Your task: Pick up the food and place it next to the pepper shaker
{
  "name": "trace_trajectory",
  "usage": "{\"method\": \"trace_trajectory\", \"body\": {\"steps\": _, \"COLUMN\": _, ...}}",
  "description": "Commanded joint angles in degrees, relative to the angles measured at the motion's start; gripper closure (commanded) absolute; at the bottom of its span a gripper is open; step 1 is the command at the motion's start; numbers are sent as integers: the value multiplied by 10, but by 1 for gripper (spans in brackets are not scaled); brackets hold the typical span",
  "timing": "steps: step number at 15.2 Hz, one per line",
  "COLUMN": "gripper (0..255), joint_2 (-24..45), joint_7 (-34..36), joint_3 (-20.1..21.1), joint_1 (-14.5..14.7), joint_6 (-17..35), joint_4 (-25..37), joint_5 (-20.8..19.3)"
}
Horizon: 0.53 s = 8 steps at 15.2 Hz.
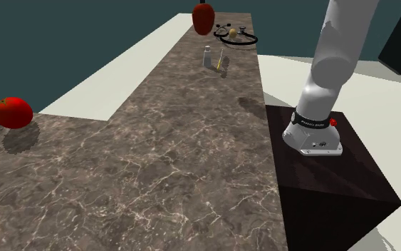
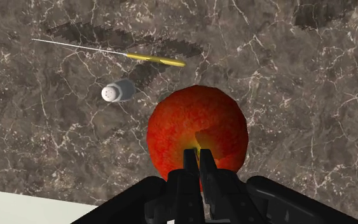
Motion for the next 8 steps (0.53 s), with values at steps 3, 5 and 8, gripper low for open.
{"method": "trace_trajectory", "body": {"steps": 3, "gripper": 255, "joint_2": 40, "joint_7": -37, "joint_3": -15, "joint_1": -22, "joint_6": 1, "joint_4": 40, "joint_5": 9}}
{"method": "trace_trajectory", "body": {"steps": 5, "gripper": 255, "joint_2": 35, "joint_7": -35, "joint_3": -15, "joint_1": -21, "joint_6": 18, "joint_4": 18, "joint_5": 8}}
{"method": "trace_trajectory", "body": {"steps": 8, "gripper": 255, "joint_2": 30, "joint_7": -33, "joint_3": -15, "joint_1": -20, "joint_6": 44, "joint_4": -12, "joint_5": 7}}
